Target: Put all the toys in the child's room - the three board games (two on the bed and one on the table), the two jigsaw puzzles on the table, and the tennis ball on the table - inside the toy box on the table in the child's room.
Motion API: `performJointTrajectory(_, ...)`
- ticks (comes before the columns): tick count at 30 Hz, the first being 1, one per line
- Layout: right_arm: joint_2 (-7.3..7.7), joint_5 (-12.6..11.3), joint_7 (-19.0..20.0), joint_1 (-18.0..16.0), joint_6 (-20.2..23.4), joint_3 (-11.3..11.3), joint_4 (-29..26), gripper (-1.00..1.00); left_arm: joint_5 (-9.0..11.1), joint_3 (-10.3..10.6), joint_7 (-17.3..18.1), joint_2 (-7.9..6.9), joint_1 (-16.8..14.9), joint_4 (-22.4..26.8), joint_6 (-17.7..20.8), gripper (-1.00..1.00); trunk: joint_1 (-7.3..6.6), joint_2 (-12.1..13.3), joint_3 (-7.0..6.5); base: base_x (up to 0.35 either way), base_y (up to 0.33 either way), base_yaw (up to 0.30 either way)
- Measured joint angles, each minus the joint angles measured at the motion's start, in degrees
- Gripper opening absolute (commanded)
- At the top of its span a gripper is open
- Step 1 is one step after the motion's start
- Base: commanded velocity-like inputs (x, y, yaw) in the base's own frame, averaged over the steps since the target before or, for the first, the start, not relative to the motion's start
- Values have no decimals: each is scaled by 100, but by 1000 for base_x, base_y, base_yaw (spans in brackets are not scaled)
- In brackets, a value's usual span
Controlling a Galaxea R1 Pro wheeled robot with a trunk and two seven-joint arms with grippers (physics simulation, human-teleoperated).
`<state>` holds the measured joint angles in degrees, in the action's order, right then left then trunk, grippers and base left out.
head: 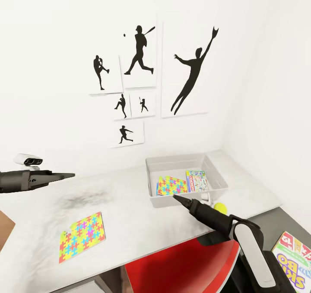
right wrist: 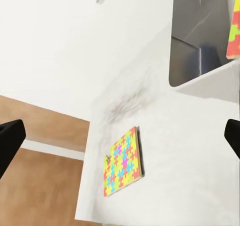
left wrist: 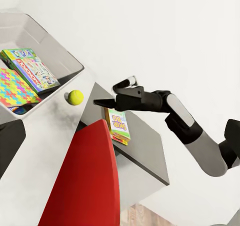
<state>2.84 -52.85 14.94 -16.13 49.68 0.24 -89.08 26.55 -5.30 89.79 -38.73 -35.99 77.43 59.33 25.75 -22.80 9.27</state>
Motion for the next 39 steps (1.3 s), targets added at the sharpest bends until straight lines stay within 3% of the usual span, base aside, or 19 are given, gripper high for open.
performJointTrajectory(12,29,19,44,26,-589,11,413,100,0,-3,0,0,0,-38,0,100,0,0,0,-36,4,0)
performJointTrajectory(30,15,19,37,26,-634,10,451,100,-10,-5,0,17,0,-62,0,100,0,0,0,-8,2,2)
performJointTrajectory(39,8,26,26,26,-641,11,456,100,-11,-6,-1,17,2,-61,0,100,0,0,0,-28,12,215)
